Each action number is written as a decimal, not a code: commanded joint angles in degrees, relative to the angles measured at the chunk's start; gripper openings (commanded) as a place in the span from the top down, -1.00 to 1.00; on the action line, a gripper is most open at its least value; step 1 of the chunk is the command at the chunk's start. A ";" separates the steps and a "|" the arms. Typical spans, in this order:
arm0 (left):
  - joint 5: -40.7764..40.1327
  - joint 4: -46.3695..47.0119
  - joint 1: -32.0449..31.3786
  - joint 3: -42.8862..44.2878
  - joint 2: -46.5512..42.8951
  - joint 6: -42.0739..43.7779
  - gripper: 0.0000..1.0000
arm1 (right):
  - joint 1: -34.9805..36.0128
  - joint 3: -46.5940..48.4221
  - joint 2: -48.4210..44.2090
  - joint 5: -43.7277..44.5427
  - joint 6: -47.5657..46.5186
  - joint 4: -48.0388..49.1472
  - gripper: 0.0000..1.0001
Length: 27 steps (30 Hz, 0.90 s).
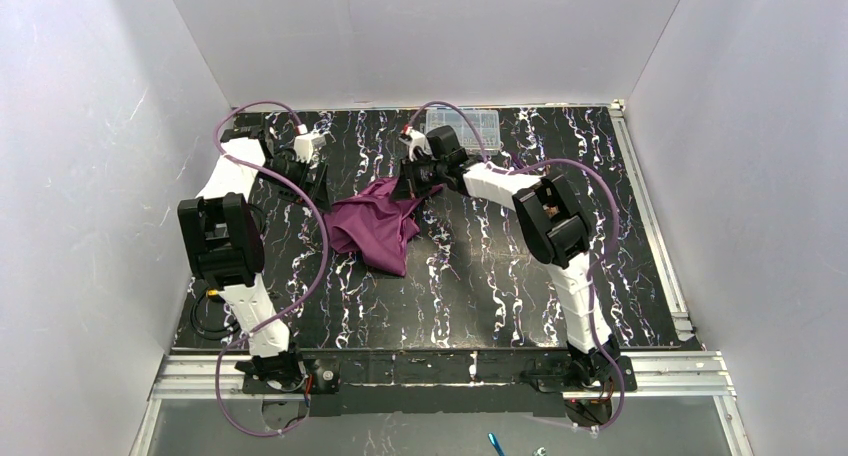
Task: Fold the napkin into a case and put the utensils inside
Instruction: Pick up the crumpled napkin from the center of the board.
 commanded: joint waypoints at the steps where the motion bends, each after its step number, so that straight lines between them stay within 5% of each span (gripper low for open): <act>1: 1.26 -2.01 -0.47 1.34 0.43 3.05 -0.66 | -0.76 2.03 -7.82 1.08 -2.33 -2.38 0.97; 14: -1.87 0.24 -9.71 7.58 3.16 5.95 -0.68 | -7.24 -10.66 -29.93 6.36 -12.56 -14.79 0.97; 27: 2.44 0.07 -18.41 11.55 6.30 9.06 -0.70 | -9.17 -17.01 -46.23 21.57 -21.57 -31.80 0.97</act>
